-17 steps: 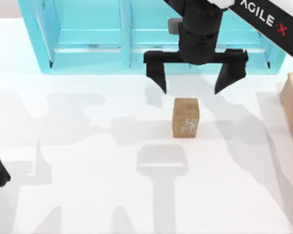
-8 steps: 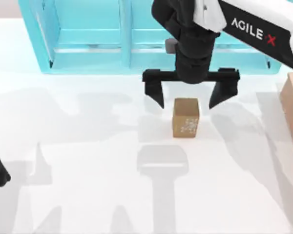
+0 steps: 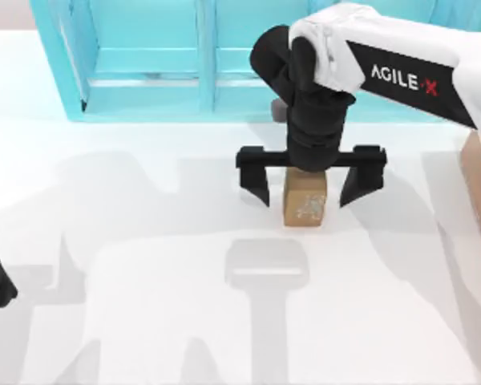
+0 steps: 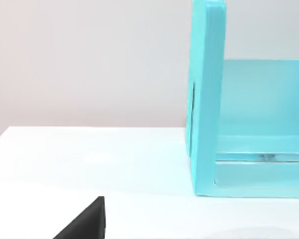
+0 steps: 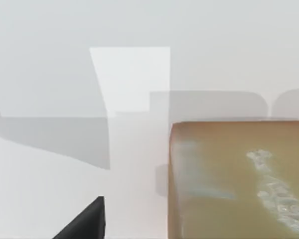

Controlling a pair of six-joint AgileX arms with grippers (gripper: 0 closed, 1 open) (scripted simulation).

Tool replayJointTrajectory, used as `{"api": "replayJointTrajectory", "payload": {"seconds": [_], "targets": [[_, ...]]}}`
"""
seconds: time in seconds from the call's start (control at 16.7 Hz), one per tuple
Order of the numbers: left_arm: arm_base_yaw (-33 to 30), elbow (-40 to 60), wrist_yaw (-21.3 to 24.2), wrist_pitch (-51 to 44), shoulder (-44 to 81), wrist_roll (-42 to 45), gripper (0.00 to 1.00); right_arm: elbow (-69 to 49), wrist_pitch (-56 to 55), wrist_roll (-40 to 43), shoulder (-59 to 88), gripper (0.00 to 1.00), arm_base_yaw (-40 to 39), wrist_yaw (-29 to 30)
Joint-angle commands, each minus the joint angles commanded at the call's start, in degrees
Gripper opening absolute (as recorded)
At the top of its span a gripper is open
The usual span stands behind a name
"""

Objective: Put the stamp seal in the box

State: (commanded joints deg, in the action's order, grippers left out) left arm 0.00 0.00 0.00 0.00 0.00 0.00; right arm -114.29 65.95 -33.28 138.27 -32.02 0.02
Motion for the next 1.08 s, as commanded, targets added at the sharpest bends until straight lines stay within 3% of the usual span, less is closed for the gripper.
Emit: {"api": "replayJointTrajectory", "payload": {"seconds": [0.06, 0.84, 1.08], "targets": [[0.00, 0.00, 0.00, 0.00, 0.00, 0.00, 1.00, 0.00, 0.00, 0.00, 0.00, 1.00, 0.00, 0.00], [0.00, 0.00, 0.00, 0.00, 0.00, 0.00, 1.00, 0.00, 0.00, 0.00, 0.00, 0.02, 0.00, 0.00], [0.00, 0.00, 0.00, 0.00, 0.00, 0.00, 1.00, 0.00, 0.00, 0.00, 0.00, 0.00, 0.00, 0.00]]}}
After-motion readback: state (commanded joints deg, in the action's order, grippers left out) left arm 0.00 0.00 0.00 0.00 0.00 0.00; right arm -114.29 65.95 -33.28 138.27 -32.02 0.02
